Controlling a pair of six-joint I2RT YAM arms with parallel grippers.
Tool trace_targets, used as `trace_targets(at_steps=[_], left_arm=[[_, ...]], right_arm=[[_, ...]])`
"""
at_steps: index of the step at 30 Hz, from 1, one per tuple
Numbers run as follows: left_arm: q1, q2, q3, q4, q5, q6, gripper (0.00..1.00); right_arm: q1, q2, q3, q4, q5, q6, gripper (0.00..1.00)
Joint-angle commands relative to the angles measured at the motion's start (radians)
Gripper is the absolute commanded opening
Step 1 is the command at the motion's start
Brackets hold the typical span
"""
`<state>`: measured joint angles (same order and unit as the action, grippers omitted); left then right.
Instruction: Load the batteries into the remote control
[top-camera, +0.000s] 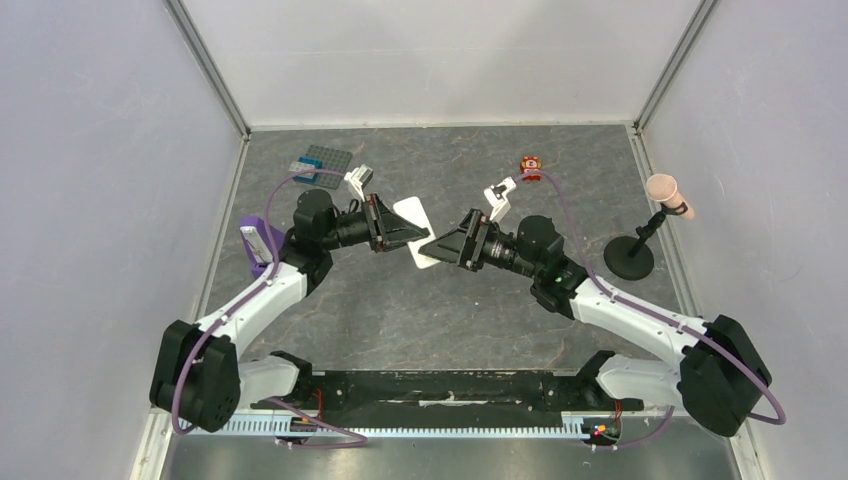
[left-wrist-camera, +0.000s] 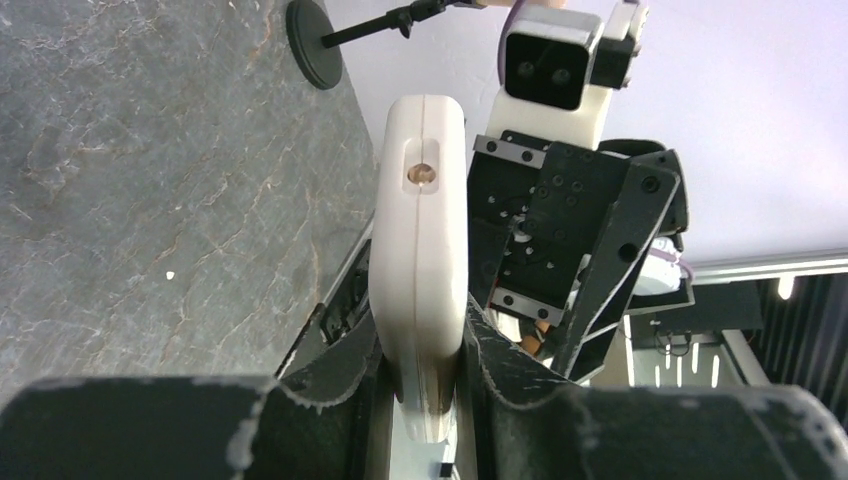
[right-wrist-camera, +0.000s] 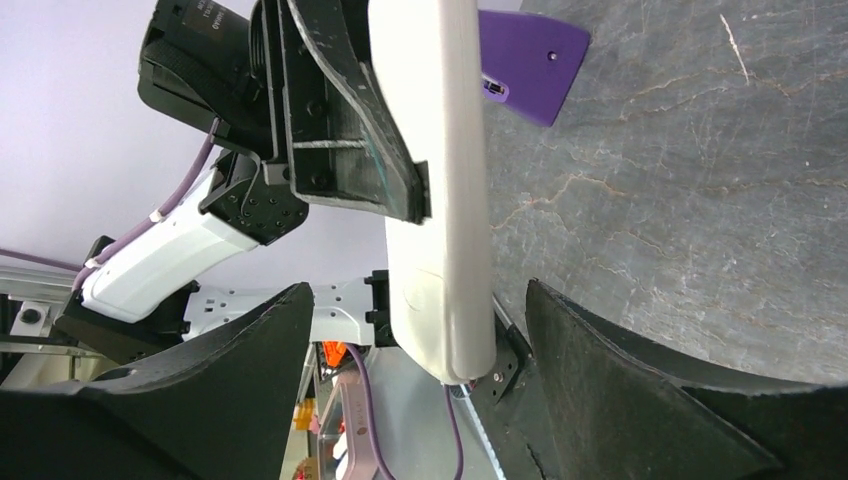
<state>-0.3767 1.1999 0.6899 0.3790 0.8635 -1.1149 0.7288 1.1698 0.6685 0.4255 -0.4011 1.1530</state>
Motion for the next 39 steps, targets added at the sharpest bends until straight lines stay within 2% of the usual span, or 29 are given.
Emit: trace_targets(at_steps=[1,8,13,18,30,35,39], left_arm=[[0.007,-0.006,-0.008,0.093,-0.03,-0.121,0.02],[0.007,-0.019,-0.027,0.15,-0.034,-0.215,0.02],[0.008,-0.021,-0.029,0.162,-0.014,-0.221,0.02],[0.007,-0.024,-0.032,0.167,-0.014,-0.237,0.02],[-0.003,-0.036,-0.036,0.236,0.01,-0.318,0.02],[-0.011,-0.036,-0.039,0.245,0.013,-0.332,0.02],[-0.011,-0.035,-0.044,0.249,0.012,-0.323,0.02]], right_arm=[[-0.003,-0.012,-0.03,0.085,-0.008,0.02,0.8],[-0.003,-0.003,-0.065,0.169,0.016,0.044,0.65],[-0.003,0.013,-0.085,0.253,0.042,0.078,0.58],[-0.002,0.046,-0.079,0.275,0.048,0.098,0.43],[0.017,0.096,-0.048,0.287,0.101,0.075,0.29],[0.034,0.135,-0.028,0.317,0.12,0.077,0.25],[0.044,0.146,-0.02,0.326,0.129,0.091,0.27]])
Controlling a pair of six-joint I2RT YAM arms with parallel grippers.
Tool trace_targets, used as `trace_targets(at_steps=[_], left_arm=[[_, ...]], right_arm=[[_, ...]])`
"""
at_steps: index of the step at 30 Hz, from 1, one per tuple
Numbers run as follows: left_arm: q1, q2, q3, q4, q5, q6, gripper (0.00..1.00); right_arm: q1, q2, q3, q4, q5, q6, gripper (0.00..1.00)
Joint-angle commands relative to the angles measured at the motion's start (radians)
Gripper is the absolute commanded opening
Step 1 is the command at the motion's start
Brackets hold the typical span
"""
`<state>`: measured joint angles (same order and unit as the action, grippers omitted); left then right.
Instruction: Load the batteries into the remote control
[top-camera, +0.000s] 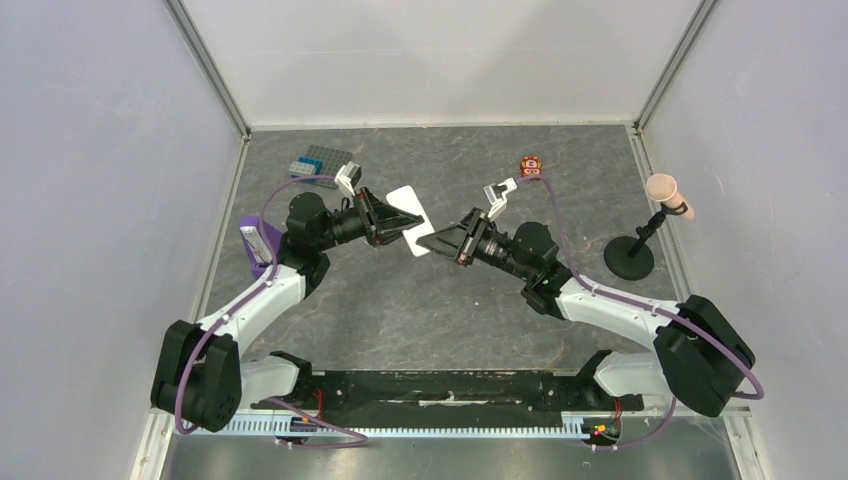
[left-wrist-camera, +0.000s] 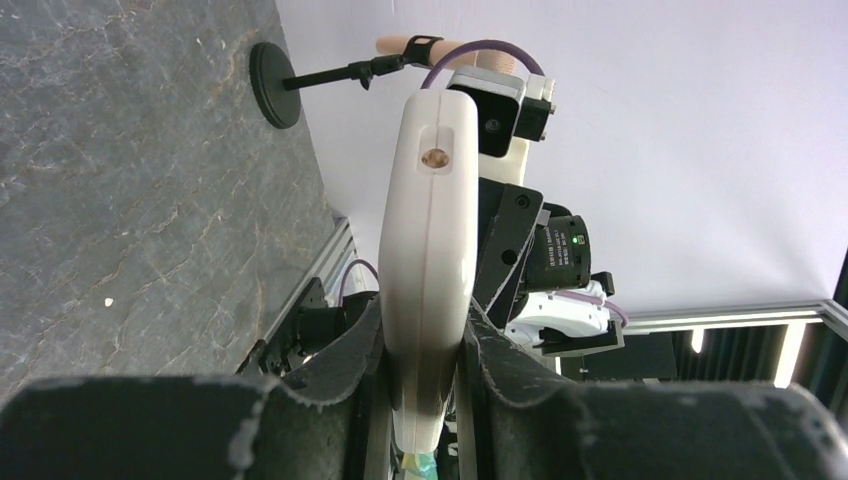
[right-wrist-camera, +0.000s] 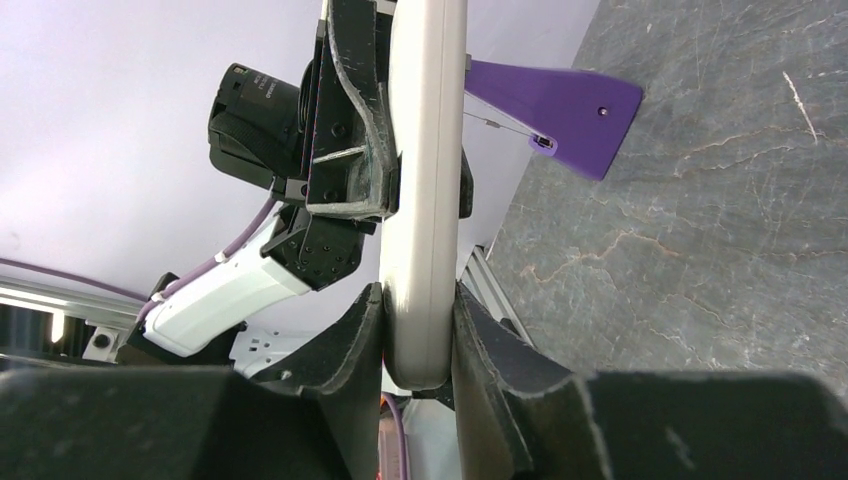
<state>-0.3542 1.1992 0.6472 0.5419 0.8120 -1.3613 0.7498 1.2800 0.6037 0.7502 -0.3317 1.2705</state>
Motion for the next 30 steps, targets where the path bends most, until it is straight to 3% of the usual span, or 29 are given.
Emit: trace_targets(at_steps=[1,5,11,16,25,30], left_arm=[[-0.035,-0.035,-0.003,0.085,0.064,-0.073,0.02],[-0.034,-0.03,0.005,0.078,0.061,-0.057,0.02],[-0.026,-0.013,0.034,0.003,0.058,0.018,0.02],[-0.015,-0.007,0.045,-0.056,0.071,0.093,0.02],[-0.014,-0.003,0.104,-0.052,0.223,0.209,0.02],[-0.015,-0.007,0.12,-0.051,0.283,0.242,0.02]], right_arm=[[0.023,0.035,0.044,0.002,0.059,-0.023,0.29],[0.023,0.014,0.029,0.008,0.065,-0.015,0.32],[0.009,-0.071,-0.001,-0.054,0.074,-0.031,0.66],[-0.025,-0.153,-0.018,-0.11,0.046,-0.073,0.79],[-0.041,-0.083,0.178,-0.36,-0.256,-0.384,0.81],[-0.042,-0.053,0.211,-0.356,-0.319,-0.424,0.73]])
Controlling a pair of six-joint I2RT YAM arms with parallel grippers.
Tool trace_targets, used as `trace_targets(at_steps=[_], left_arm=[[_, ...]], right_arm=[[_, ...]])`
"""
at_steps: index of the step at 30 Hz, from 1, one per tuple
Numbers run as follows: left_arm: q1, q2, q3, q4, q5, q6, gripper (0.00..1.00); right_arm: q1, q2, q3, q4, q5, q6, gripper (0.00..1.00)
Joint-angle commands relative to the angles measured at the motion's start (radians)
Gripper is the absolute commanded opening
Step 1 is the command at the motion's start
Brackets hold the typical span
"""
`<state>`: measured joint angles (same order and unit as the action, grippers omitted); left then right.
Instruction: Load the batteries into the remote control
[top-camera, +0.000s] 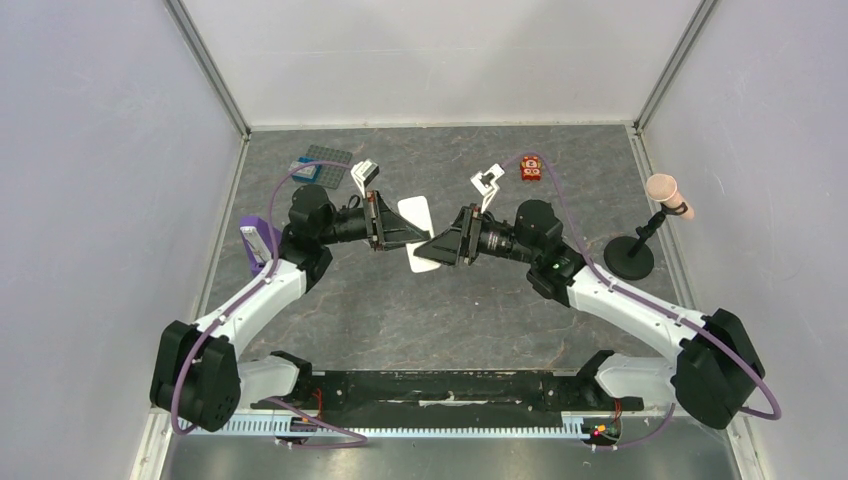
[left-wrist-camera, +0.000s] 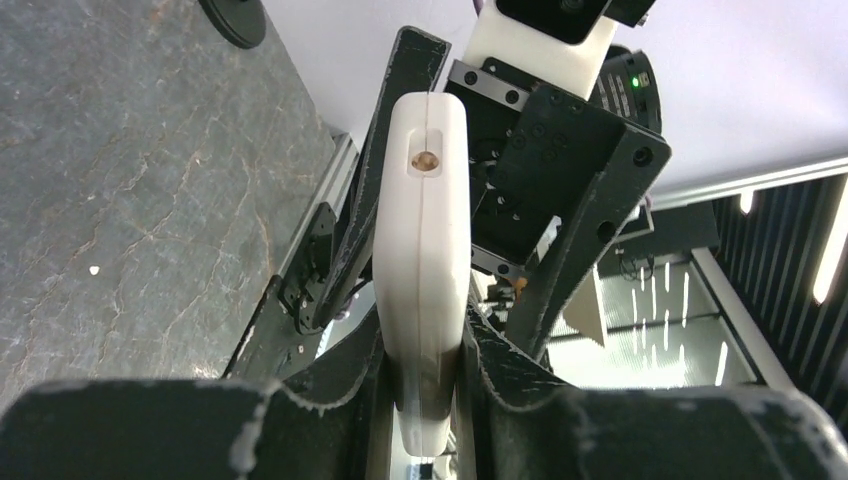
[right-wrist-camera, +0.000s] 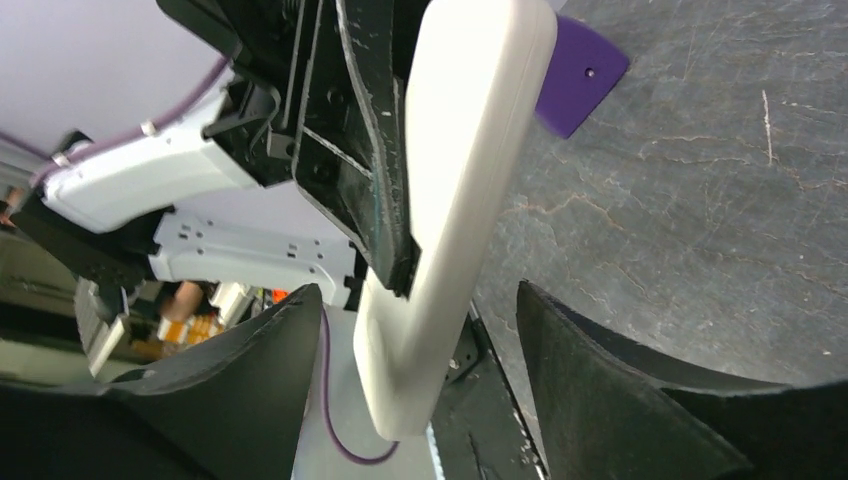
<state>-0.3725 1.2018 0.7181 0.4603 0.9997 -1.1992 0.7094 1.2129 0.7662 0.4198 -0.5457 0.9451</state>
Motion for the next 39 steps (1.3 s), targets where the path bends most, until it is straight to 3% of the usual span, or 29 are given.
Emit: trace_targets(at_steps=[1,10,16,20,23,27,29,32,36,39], left_arm=[[0.003,-0.01,0.048,0.031,0.101,0.082,0.02],[0.004,0.006,0.043,0.047,0.143,0.092,0.02],[0.004,0.009,0.037,0.054,0.157,0.101,0.02],[0.003,0.013,0.033,0.054,0.155,0.101,0.06],[0.004,0.011,0.03,0.055,0.147,0.106,0.15],[0.003,-0.001,0.026,0.027,0.118,0.137,0.52],[0.004,-0.013,0.035,-0.049,0.093,0.19,0.72],[0.005,-0.04,0.076,-0.294,-0.007,0.359,0.74],[0.006,-0.085,0.153,-0.658,-0.292,0.588,0.76],[0.006,-0.107,0.179,-0.814,-0.524,0.667,0.77]], right_arm=[[-0.001,0.019,0.051,-0.015,-0.118,-0.096,0.68],[-0.001,0.031,0.036,0.023,-0.185,-0.089,0.63],[-0.001,0.047,0.026,0.049,-0.195,-0.059,0.47],[-0.001,0.057,0.016,0.076,-0.195,-0.031,0.29],[0.0,0.059,0.004,0.088,-0.183,-0.011,0.16],[-0.001,0.045,-0.02,0.079,-0.137,-0.001,0.02],[-0.006,0.034,-0.027,0.059,-0.114,-0.012,0.0],[-0.025,0.014,-0.028,-0.032,-0.064,-0.054,0.0],[-0.08,-0.006,-0.014,-0.262,0.049,-0.175,0.0],[-0.1,0.002,0.047,-0.549,0.279,-0.349,0.0]])
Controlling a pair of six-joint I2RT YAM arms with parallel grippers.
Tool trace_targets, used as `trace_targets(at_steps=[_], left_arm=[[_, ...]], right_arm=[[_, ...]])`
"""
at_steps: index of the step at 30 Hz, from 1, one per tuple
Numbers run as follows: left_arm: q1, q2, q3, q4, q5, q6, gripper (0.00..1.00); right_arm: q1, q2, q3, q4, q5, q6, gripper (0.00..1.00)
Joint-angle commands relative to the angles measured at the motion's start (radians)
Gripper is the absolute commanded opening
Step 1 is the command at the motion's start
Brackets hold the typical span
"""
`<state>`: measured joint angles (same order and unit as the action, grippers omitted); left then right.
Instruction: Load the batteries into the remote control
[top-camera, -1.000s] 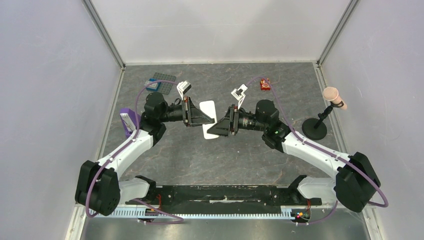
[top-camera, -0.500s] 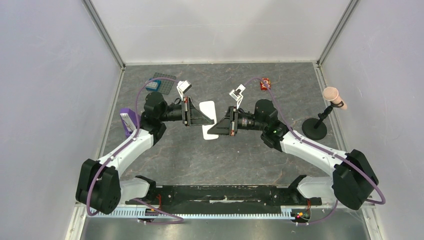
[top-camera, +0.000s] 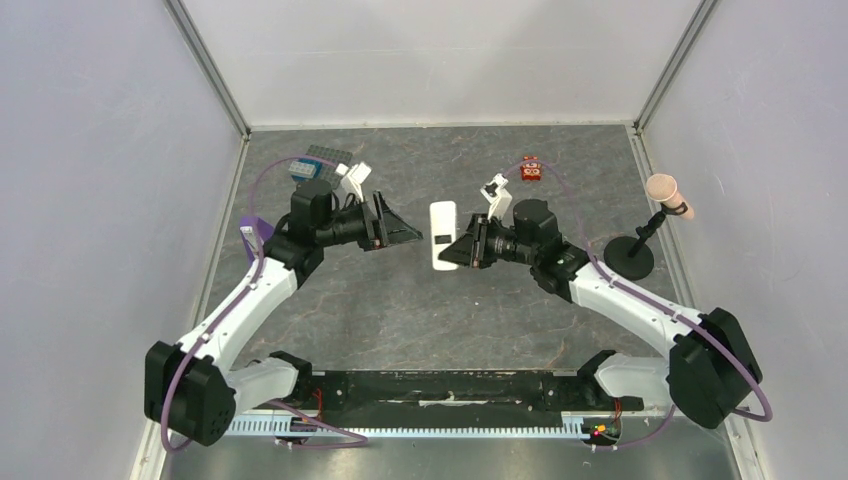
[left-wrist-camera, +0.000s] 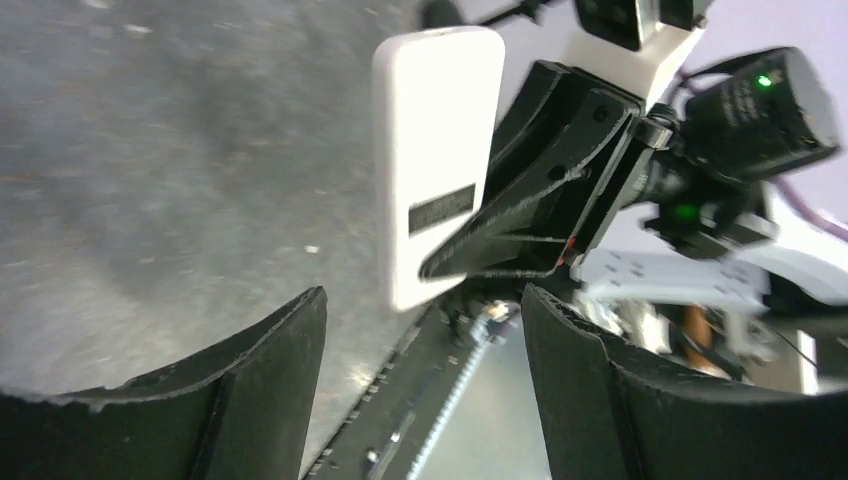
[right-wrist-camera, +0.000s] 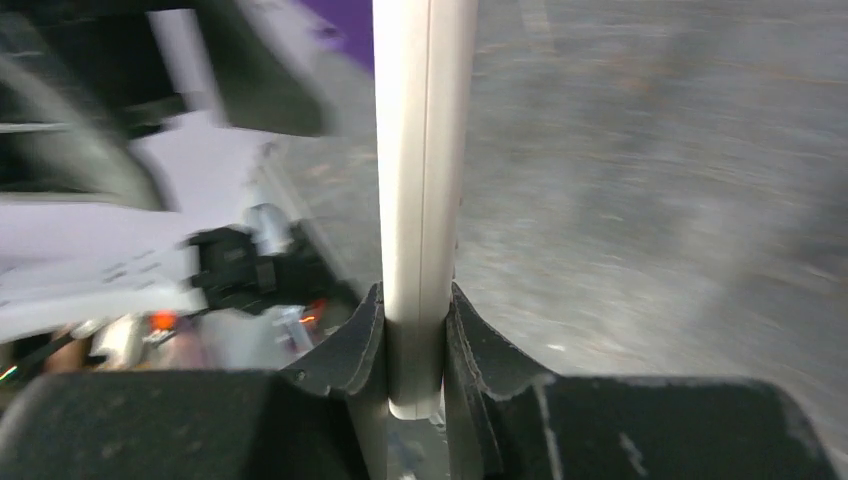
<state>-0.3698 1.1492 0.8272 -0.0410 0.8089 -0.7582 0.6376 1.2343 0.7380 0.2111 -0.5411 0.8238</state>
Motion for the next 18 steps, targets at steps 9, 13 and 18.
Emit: trace_targets(at_steps=[9,13,18], left_arm=[[0.005,-0.08,0.072,-0.387,-0.445,0.255,0.79],[0.004,-0.076,0.079,-0.396,-0.437,0.259,0.8],[0.004,-0.091,0.087,-0.414,-0.443,0.265,0.8]], right_arm=[[-0.03,0.119,0.214,-0.805,1.13,-0.43,0.0],[-0.029,0.22,0.248,-0.866,1.246,-0.442,0.0],[-0.029,0.318,0.252,-0.866,1.283,-0.437,0.0]])
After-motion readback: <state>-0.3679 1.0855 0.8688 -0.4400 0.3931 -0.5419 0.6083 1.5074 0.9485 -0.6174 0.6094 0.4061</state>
